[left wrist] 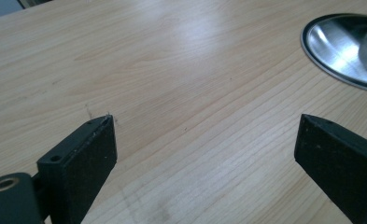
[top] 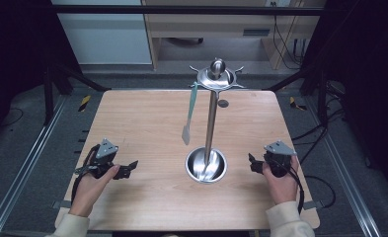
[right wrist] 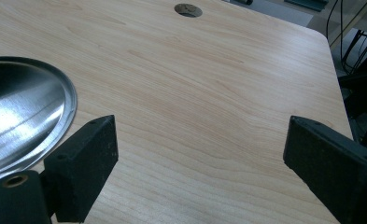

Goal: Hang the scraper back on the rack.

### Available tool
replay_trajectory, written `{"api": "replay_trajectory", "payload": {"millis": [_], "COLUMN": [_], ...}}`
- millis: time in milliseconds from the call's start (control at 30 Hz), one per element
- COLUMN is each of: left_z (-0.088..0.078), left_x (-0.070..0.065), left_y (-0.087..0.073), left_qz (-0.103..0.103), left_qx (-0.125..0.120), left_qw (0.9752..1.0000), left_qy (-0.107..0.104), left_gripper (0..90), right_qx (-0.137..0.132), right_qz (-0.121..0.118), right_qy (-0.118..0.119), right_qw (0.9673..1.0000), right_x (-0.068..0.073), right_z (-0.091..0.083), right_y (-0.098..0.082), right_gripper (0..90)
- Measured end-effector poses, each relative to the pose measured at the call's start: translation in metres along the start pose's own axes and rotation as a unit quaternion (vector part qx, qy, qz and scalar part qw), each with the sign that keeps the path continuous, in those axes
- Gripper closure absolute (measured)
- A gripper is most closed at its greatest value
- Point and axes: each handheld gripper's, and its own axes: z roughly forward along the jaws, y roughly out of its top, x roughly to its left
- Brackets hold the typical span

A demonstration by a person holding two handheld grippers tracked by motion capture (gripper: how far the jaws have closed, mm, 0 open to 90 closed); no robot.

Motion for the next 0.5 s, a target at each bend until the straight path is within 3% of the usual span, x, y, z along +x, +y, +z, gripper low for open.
{"api": "replay_trajectory", "payload": {"millis": [500], "left_z": [0.005], "left_x": [0.013], "left_y": [-0.015], "left_qz": [-0.012], "left_qx": [0.015], "left_qw": [0.9997], "left_qy": [0.014], "left_gripper": [5.4], "right_qx": [0.005], "right_qz": [-0.005], "right_qy": [0.002], "right_qw": [1.0], "right_x": [0.001], "right_z": [0.001], "right_y": [0.0], "right_gripper": [10.4]}}
